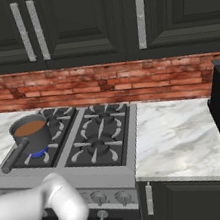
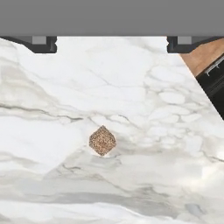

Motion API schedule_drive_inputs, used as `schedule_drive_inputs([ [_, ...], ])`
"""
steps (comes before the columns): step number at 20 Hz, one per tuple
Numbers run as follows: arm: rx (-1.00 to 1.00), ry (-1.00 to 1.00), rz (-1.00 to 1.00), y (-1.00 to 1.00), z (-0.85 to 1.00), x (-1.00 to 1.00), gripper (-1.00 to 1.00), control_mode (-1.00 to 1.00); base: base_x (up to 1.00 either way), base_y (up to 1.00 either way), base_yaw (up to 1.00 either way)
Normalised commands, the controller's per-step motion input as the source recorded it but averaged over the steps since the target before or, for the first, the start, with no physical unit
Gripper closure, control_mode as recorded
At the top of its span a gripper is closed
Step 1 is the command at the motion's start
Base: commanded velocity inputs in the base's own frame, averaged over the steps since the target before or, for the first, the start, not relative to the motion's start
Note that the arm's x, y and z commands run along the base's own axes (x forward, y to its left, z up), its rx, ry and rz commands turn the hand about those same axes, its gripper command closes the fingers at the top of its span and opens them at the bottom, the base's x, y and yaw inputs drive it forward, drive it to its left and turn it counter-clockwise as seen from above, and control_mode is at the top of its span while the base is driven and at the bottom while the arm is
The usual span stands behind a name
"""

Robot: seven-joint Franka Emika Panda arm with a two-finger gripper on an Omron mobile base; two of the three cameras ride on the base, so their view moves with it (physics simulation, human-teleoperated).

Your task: Pick up the sugar cube(s) and place them in the saucepan with hot chocolate.

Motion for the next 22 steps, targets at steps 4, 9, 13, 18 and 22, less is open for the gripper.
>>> schedule_drive_inputs([
  [4, -0.08, 0.02, 0.0, 0.23, 0.0, 0.0, -1.0, -1.0, 0.0, 0.0, 0.0],
  [9, -0.06, 0.06, 0.0, 0.22, -0.02, 0.02, -1.0, -1.0, 0.0, 0.0, 0.0],
  [13, -0.01, 0.09, 0.0, 0.0, -0.19, 0.06, -1.0, -1.0, 0.0, 0.0, 0.0],
  [18, 0.0, 0.04, 0.0, 0.0, -0.3, 0.12, -1.0, -1.0, 0.0, 0.0, 0.0],
  [22, 0.0, 0.01, 0.0, 0.0, -0.15, 0.08, -1.0, -1.0, 0.0, 0.0, 0.0],
])
